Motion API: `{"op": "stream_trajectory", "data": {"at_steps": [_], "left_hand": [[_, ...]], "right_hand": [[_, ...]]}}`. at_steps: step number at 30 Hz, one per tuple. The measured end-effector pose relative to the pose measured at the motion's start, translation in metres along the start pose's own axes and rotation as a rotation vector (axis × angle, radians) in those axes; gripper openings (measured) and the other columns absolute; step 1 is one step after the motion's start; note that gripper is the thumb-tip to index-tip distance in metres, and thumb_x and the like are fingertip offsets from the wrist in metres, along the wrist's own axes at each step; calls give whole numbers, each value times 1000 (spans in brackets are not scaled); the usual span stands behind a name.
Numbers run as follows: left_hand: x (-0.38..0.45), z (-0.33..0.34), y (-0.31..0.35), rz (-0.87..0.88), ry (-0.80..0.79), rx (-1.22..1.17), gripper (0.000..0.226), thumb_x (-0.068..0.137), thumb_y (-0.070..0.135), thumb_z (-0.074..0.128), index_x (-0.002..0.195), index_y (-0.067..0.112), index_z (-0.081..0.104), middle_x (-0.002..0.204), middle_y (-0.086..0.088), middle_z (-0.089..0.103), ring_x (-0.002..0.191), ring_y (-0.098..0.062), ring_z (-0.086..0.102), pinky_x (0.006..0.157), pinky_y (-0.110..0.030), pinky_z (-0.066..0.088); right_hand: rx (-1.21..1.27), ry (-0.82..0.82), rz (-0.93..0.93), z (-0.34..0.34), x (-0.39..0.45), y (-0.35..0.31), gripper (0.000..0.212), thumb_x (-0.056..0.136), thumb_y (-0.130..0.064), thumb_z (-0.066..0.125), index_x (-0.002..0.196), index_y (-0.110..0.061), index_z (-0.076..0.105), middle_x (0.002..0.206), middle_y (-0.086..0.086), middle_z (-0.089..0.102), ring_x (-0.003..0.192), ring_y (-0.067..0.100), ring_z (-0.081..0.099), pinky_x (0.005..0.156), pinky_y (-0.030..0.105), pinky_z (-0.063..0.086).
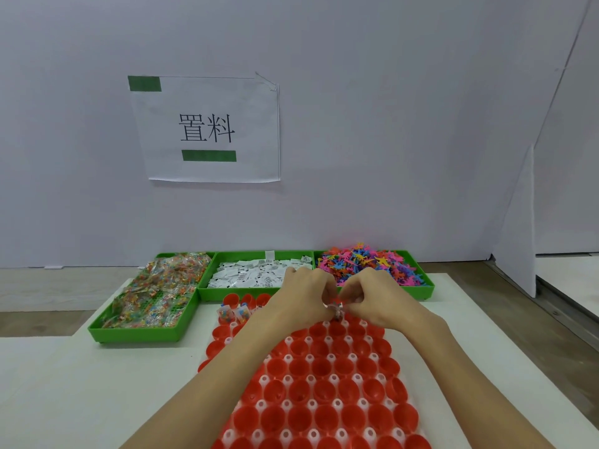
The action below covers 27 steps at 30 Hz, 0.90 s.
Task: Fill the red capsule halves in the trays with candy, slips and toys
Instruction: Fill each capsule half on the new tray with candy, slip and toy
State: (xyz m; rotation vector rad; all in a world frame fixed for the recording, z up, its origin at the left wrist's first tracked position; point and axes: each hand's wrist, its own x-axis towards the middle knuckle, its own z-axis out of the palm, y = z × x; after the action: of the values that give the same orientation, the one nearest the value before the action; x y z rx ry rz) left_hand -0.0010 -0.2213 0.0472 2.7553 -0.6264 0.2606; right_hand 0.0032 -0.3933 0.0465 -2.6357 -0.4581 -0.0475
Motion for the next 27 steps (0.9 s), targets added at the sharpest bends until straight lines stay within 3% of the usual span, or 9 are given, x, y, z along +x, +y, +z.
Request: {"op": "stream_trajectory", "data": {"at_steps": [3, 6, 10, 12, 14, 17, 20, 24, 27], "left_hand": [[-13, -11, -14, -35, 85, -150, 26, 87, 44, 75, 101, 22, 74, 96, 14, 71, 92, -6, 64, 99, -34, 46], [-32, -27, -51, -152, 248, -228, 19, 95, 44, 66, 96, 26, 74, 90, 22, 67, 84, 7, 59, 76, -18, 43], [-61, -48, -127, -429, 383, -21, 15, 99, 13, 59, 97, 8, 73, 95, -1, 73, 83, -19, 64, 72, -30, 48], [-79, -54, -159, -545, 338, 93, 19, 95, -1, 55, 100, 3, 74, 101, -9, 74, 93, -30, 67, 79, -39, 54], [-95, -55, -179, -577, 184, 181, 37, 92, -8, 55, 118, 9, 74, 120, -7, 72, 110, -27, 67, 91, -39, 56], [-107, -52, -189, -550, 41, 192, 36, 92, -8, 57, 110, 15, 77, 110, -6, 77, 91, -18, 71, 83, -31, 59], [-109, -51, -188, -545, 95, 234, 23, 94, 2, 65, 94, 19, 81, 89, -1, 78, 77, -14, 71, 74, -27, 59], [-113, -50, -178, -545, 120, 330, 23, 98, 8, 56, 87, 15, 75, 86, 0, 73, 83, -18, 69, 70, -31, 58], [-116, -48, -177, -537, 204, 332, 23, 94, 3, 55, 81, 15, 70, 89, 1, 68, 95, -21, 60, 77, -32, 49]], "right_hand": [[16, 20, 8, -8, 0, 4, 13, 92, -13, 72, 101, -20, 79, 98, -7, 74, 81, -2, 63, 69, 8, 46], [52, 55, 10, -15, 0, 7, 11, 95, -18, 69, 98, -23, 78, 98, -10, 73, 86, -5, 62, 73, 7, 44], [90, 58, -32, -17, -3, 2, 8, 95, -28, 70, 94, -32, 77, 93, -19, 72, 86, -5, 64, 70, 7, 43], [128, 46, -60, -16, -4, -4, 9, 94, -29, 71, 91, -34, 77, 90, -18, 74, 85, -4, 67, 74, 10, 46], [175, 42, -82, -15, -5, -12, 10, 94, -29, 71, 89, -35, 78, 86, -18, 75, 83, -4, 68, 75, 12, 49], [214, 30, -108, -11, -7, -22, 12, 95, -28, 70, 89, -34, 79, 83, -18, 76, 81, -6, 68, 76, 13, 50], [219, 10, -115, -7, -9, -26, 12, 96, -27, 68, 92, -33, 78, 85, -17, 76, 83, -5, 68, 77, 16, 52], [214, -3, -123, -6, -10, -28, 12, 97, -29, 67, 94, -32, 78, 85, -16, 76, 84, -6, 68, 75, 15, 51], [219, -7, -123, -8, -10, -28, 13, 98, -29, 66, 93, -32, 78, 82, -15, 75, 80, -3, 68, 74, 16, 51]]}}
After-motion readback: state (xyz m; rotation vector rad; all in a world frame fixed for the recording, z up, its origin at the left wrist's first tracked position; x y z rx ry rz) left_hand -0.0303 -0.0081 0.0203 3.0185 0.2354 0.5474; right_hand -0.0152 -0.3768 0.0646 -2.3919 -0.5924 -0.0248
